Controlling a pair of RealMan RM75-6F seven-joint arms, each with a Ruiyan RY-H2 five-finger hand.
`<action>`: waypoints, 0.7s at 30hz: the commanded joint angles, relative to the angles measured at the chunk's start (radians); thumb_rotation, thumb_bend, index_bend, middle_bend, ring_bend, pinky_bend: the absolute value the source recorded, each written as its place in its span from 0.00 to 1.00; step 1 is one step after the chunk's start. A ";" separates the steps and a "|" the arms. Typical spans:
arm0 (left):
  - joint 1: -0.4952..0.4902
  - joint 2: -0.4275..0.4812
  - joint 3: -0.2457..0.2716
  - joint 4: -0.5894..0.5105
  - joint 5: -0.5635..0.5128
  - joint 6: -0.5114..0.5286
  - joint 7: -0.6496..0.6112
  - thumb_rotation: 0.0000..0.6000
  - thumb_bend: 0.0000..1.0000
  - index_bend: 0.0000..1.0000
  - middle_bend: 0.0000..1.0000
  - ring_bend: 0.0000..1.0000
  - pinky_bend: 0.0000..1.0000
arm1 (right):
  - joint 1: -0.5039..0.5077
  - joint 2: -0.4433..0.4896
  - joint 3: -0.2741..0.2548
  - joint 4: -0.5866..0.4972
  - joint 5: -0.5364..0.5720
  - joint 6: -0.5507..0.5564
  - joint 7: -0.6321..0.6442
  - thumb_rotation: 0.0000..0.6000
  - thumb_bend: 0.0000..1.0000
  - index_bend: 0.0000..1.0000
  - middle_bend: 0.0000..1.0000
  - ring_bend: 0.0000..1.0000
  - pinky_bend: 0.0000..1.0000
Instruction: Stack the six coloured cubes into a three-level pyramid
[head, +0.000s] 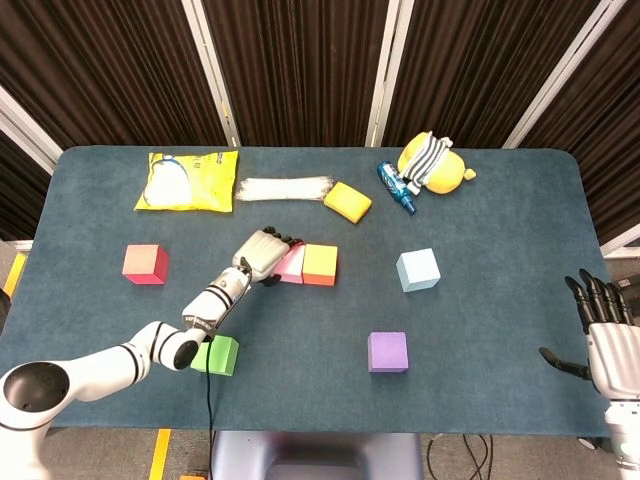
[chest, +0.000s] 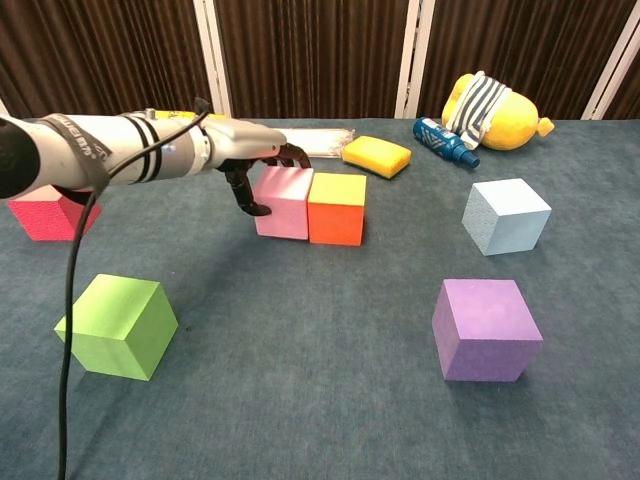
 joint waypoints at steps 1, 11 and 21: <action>-0.014 -0.012 -0.003 0.011 -0.022 -0.006 0.013 1.00 0.39 0.17 0.34 0.27 0.18 | 0.002 -0.001 0.002 0.002 0.002 -0.005 0.001 1.00 0.00 0.00 0.00 0.00 0.00; -0.039 -0.028 0.016 0.041 -0.114 -0.013 0.069 1.00 0.38 0.16 0.33 0.27 0.17 | 0.002 -0.001 0.006 0.016 0.008 -0.010 0.017 1.00 0.00 0.00 0.00 0.00 0.00; -0.055 -0.033 0.025 0.037 -0.159 -0.015 0.080 1.00 0.38 0.15 0.33 0.27 0.17 | -0.002 0.000 0.004 0.019 0.007 -0.006 0.020 1.00 0.00 0.00 0.00 0.00 0.00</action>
